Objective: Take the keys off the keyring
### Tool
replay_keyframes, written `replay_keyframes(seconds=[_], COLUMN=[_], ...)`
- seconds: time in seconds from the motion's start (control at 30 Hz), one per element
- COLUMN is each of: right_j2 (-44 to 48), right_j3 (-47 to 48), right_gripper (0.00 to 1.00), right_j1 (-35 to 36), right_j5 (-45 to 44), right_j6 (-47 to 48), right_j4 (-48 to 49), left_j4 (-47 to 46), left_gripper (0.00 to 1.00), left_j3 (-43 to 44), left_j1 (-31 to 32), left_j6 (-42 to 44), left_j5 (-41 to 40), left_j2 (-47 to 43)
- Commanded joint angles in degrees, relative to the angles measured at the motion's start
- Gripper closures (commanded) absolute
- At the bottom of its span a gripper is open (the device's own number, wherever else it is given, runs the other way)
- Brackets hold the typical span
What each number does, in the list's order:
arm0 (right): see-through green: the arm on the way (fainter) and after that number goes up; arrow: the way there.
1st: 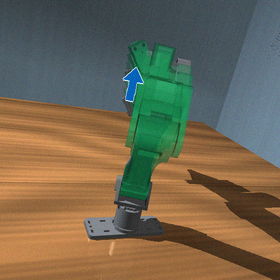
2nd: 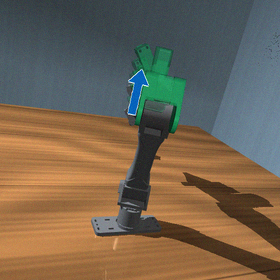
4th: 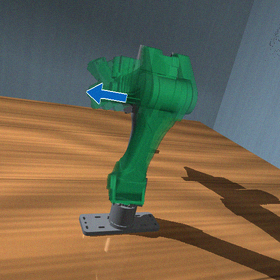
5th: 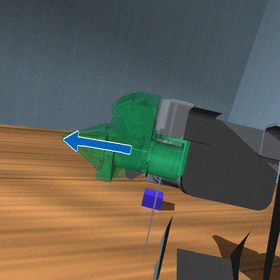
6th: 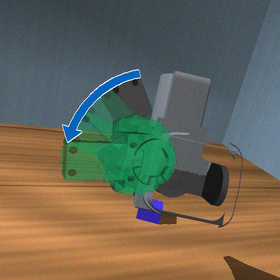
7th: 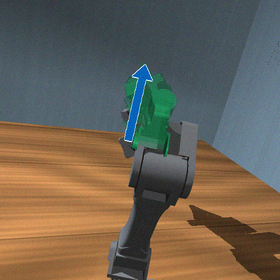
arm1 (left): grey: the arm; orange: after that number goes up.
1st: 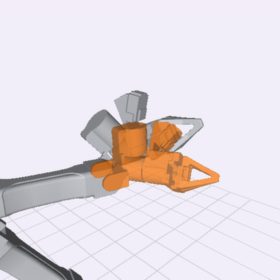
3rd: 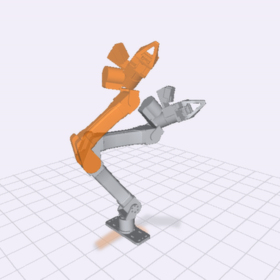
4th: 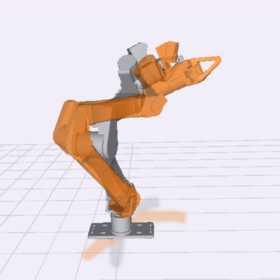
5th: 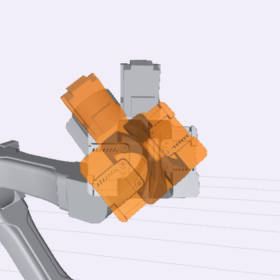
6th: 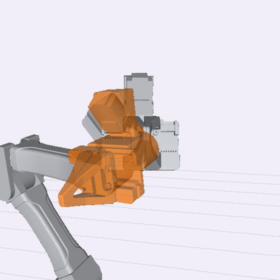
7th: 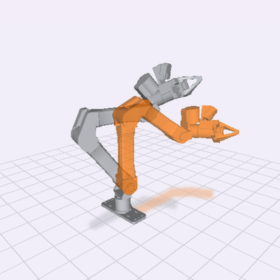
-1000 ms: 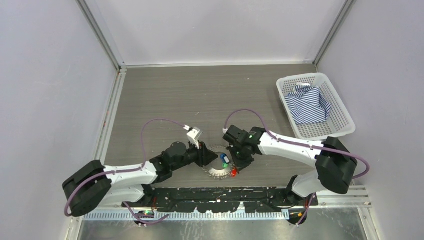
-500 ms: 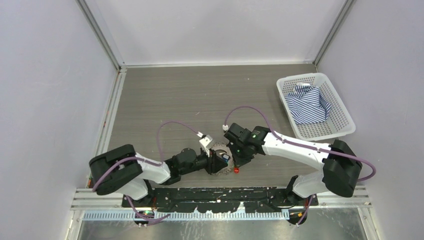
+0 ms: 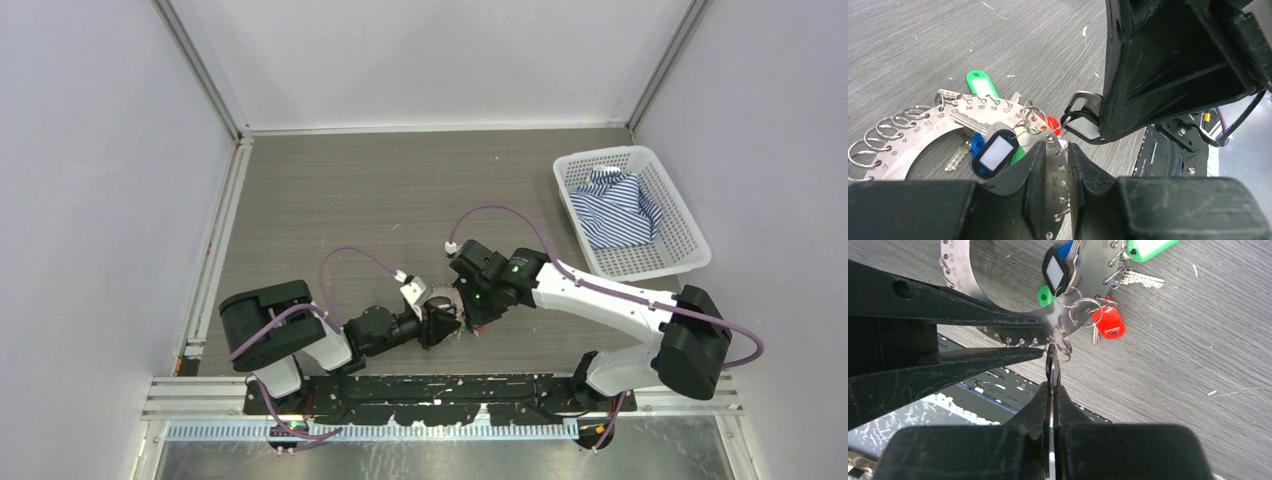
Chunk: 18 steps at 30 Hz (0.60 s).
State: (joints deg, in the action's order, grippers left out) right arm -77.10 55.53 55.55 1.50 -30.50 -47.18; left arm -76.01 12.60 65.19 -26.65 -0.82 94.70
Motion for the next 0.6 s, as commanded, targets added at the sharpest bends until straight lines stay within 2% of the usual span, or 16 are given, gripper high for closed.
replay_keyframes(seconds=[0.0,0.57], right_j2=[2.4,3.6], right_j3=[3.1,4.0], right_gripper=[0.99,0.99], right_j1=[0.4,0.4], right_j5=[-1.3,-1.0], right_j6=[0.1,0.2], right_j4=[0.2,-0.1], left_j4=[-6.0,-6.0], left_gripper=[0.76,0.74], left_j3=[-0.2,0.1], left_j1=[0.3,0.8], left_j6=[4.1,10.1], left_j5=[-1.2,-3.0], left_j2=[-0.8,0.1])
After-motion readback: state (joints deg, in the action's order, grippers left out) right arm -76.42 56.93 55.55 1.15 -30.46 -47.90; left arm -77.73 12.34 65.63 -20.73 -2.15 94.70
